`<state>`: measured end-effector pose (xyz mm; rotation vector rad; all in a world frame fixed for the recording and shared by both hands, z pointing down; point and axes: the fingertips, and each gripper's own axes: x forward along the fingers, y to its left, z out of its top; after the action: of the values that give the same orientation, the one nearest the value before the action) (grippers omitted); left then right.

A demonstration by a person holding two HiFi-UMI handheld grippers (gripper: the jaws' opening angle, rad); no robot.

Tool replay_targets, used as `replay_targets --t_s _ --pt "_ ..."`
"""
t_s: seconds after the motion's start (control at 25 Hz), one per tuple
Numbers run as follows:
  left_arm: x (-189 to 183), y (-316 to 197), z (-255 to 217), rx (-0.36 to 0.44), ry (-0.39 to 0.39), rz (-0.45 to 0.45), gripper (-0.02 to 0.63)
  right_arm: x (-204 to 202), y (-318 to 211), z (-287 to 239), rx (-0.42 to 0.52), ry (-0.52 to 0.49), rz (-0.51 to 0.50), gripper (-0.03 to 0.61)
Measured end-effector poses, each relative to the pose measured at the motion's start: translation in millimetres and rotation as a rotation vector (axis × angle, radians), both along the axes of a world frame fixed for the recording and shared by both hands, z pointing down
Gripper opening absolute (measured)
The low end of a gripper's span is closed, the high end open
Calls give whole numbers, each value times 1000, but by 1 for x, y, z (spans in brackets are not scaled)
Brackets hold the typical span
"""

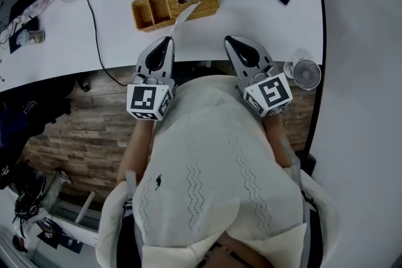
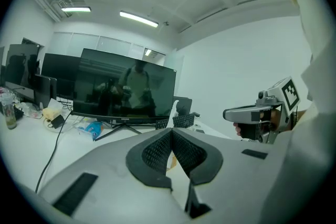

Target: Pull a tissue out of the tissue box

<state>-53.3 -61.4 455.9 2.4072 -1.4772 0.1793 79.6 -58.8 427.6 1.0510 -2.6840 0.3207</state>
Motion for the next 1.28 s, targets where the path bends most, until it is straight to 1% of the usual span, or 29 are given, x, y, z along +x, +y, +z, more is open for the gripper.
replay_targets --t_s 0.12,0.4,0.68,0.96,1.28 --pt "-1 2 -6 20 10 -2 12 0 0 0 3 1 1 2" --pt "4 2 -16 54 0 14 12 5 -2 -5 13 -13 30 2" --pt "2 -6 -38 94 38 -6 12 19 -9 -19 51 -17 60 2" --pt "1 -12 -65 150 68 -14 12 28 -15 -53 109 -44 68 2" --pt "-6 -21 -91 211 74 -35 12 31 -21 -91 173 -70 64 2"
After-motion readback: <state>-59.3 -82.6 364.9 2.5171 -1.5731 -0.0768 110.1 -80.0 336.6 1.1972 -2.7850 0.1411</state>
